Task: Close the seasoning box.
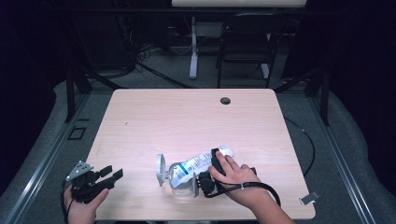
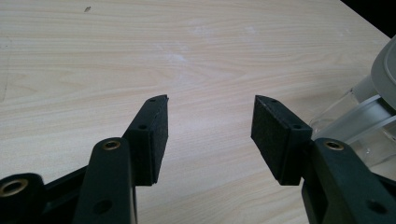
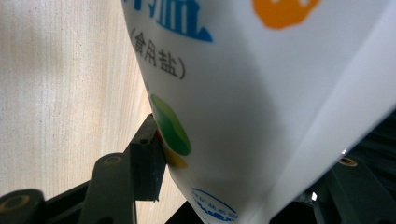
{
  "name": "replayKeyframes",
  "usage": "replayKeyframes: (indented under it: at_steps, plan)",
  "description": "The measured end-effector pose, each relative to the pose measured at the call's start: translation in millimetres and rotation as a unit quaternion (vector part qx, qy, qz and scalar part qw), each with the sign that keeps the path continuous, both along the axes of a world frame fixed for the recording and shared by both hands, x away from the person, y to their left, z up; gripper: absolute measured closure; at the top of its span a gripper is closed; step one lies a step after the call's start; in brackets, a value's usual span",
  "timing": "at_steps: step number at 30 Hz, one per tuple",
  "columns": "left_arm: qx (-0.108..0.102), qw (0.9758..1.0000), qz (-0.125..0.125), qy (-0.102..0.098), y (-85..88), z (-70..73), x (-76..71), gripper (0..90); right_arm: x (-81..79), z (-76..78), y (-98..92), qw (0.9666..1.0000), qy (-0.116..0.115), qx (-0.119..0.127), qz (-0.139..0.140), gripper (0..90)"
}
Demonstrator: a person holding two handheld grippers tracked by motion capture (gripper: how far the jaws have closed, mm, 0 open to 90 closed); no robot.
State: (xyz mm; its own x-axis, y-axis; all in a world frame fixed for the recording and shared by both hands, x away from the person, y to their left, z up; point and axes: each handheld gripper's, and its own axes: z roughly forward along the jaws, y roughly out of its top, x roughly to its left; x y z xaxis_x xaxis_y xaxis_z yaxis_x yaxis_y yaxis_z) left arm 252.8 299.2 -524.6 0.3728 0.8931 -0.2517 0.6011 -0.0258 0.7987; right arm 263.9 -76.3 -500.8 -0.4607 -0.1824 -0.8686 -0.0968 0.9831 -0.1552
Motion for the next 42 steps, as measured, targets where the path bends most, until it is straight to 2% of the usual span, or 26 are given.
replayKeyframes:
  at_steps: [42]
  plan:
    - [0.0,1.0,-0.001,0.001,1.0,1.1,-0.4,46.5,-1.1,3.6,5.4,0.9994,-0.009,-0.033,0.003,42.9]
